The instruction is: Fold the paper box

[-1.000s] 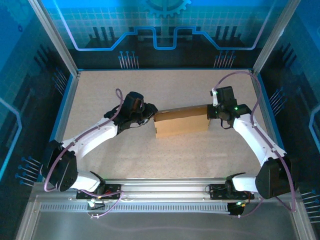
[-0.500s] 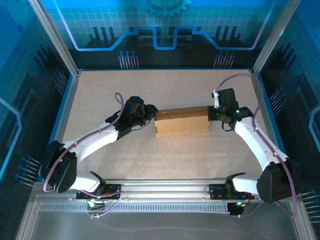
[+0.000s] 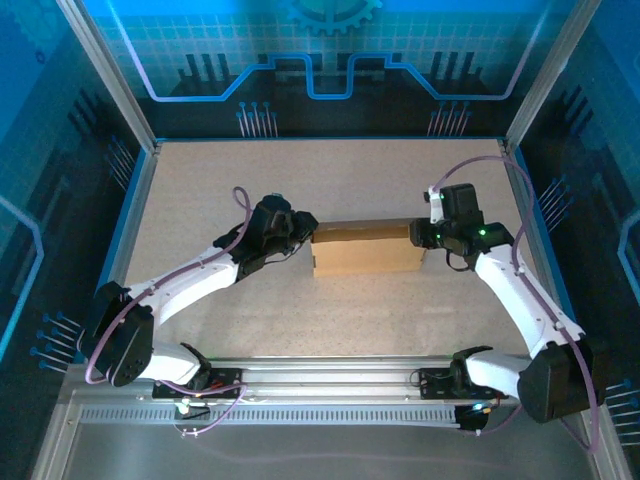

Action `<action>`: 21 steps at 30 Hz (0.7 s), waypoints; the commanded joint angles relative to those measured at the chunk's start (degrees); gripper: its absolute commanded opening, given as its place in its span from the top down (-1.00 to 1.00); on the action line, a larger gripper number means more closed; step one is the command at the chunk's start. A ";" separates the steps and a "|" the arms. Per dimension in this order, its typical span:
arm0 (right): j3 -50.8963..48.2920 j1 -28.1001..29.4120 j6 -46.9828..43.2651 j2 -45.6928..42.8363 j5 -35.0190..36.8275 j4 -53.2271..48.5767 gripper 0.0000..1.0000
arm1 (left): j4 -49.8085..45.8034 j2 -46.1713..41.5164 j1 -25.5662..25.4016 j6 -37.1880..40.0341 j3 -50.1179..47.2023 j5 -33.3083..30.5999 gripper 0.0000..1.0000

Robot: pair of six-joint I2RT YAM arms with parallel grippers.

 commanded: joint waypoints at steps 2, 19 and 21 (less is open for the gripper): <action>-1.68 -0.79 0.02 -4.02 -3.43 -0.14 -0.21 | -15.06 3.60 -1.60 2.63 -2.87 3.48 0.52; 0.73 -12.26 12.05 -2.91 -19.19 -2.18 -0.69 | -16.38 4.26 -1.69 4.85 -1.29 3.30 0.49; 0.08 -13.37 12.70 -1.06 -21.46 -2.74 -0.63 | -16.33 4.40 -1.68 4.78 -1.34 3.52 0.48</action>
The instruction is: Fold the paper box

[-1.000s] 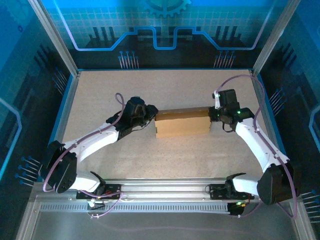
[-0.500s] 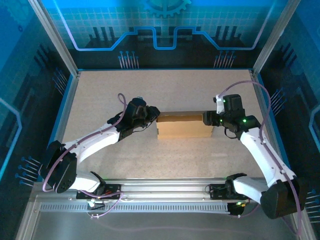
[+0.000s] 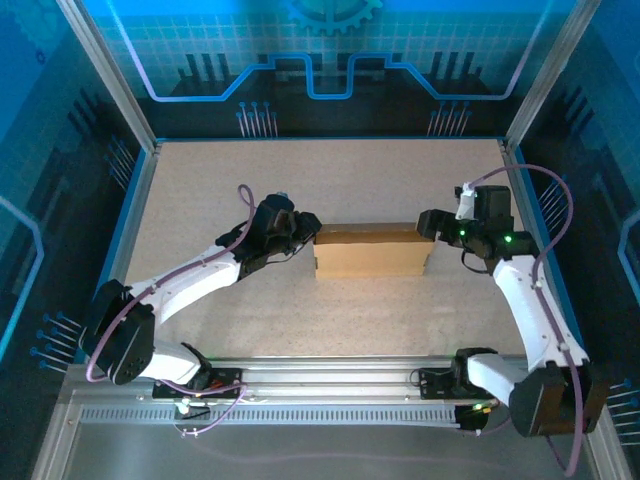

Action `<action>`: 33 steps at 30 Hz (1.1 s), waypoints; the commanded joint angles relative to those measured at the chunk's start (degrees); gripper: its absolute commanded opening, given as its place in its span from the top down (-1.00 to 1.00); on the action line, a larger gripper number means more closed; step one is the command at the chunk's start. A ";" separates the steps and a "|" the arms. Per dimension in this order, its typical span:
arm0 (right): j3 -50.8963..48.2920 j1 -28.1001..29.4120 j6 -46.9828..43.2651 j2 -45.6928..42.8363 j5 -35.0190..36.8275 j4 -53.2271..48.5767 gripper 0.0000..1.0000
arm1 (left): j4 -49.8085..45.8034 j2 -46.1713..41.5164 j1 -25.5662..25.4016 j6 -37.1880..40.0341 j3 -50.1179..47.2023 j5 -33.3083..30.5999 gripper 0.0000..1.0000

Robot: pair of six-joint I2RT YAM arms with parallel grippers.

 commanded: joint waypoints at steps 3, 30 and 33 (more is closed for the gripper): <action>-2.61 -3.35 4.00 2.57 -8.70 -2.08 -0.44 | -14.33 3.98 -1.14 1.65 -3.15 2.84 0.46; -14.67 -6.51 2.13 0.39 -9.40 2.38 0.78 | -0.97 5.48 -3.04 4.58 -13.71 0.33 0.32; -14.99 -6.01 1.78 -0.64 -9.13 3.01 0.76 | 1.24 4.40 -3.13 6.27 -13.10 0.61 -0.11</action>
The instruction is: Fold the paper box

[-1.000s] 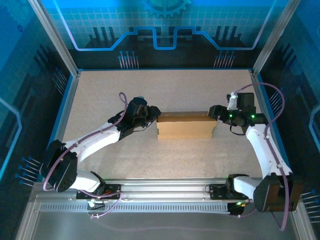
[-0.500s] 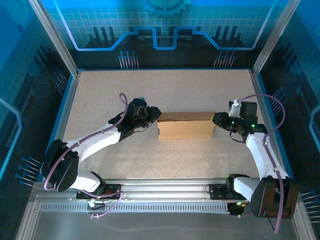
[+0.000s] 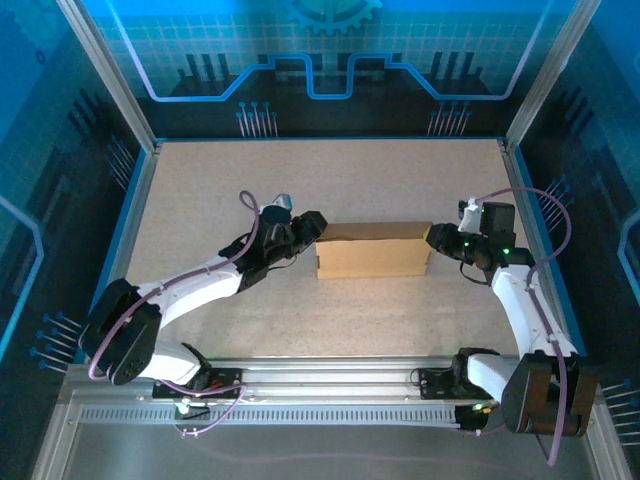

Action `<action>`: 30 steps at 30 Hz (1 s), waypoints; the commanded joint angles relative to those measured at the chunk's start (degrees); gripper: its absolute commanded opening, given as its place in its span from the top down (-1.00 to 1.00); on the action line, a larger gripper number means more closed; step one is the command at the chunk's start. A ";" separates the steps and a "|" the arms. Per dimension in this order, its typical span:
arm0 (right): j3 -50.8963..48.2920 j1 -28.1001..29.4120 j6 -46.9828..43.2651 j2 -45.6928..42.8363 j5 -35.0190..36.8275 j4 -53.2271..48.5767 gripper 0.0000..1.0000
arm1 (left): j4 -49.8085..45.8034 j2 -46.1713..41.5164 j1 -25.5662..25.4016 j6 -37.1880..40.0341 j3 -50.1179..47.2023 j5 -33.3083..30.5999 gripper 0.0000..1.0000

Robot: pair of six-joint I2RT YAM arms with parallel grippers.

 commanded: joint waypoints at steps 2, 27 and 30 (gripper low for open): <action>-3.34 0.33 -2.76 0.53 4.91 -8.11 0.75 | -15.75 3.34 -1.83 4.54 -3.80 1.79 -0.34; -3.94 1.11 -2.83 -0.43 6.45 -8.85 0.69 | -17.96 -2.58 -1.33 6.77 -1.95 9.64 -0.93; -3.87 1.15 -2.98 -0.43 6.67 -9.05 0.69 | -17.09 -2.61 -0.77 6.54 -2.35 10.23 -0.68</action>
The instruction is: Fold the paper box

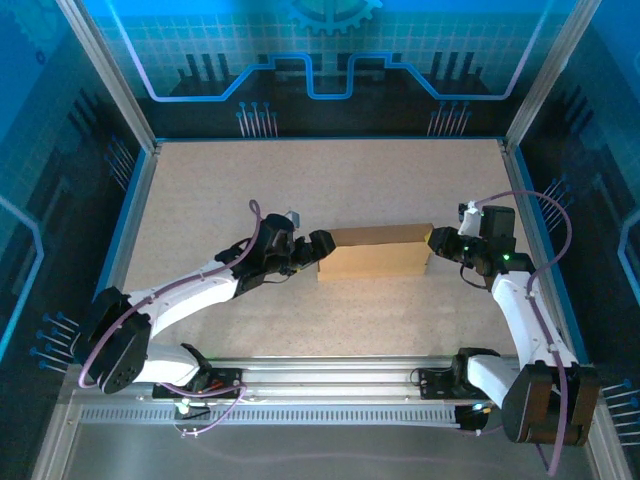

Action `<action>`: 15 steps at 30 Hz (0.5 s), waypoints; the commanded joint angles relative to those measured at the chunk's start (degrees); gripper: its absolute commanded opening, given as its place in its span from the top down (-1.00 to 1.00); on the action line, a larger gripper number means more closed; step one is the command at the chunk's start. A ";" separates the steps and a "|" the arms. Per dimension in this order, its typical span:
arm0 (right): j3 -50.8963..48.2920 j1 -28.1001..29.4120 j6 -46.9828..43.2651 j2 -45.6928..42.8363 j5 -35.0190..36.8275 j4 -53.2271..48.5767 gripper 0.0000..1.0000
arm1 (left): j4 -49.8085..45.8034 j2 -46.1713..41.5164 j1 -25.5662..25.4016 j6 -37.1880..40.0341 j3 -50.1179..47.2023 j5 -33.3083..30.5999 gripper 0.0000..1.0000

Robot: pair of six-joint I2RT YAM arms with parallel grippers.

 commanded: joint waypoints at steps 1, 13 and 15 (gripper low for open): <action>-2.28 0.64 -1.81 2.02 5.12 -9.28 0.69 | -3.23 0.80 0.57 0.24 -1.50 2.01 -0.62; -1.81 0.82 -1.86 2.82 4.69 -9.12 0.68 | -3.78 -0.46 5.93 1.72 -0.87 4.58 -0.71; -1.75 0.87 -1.97 2.89 4.97 -9.21 0.68 | -3.30 0.27 5.93 1.17 -2.01 5.14 -0.49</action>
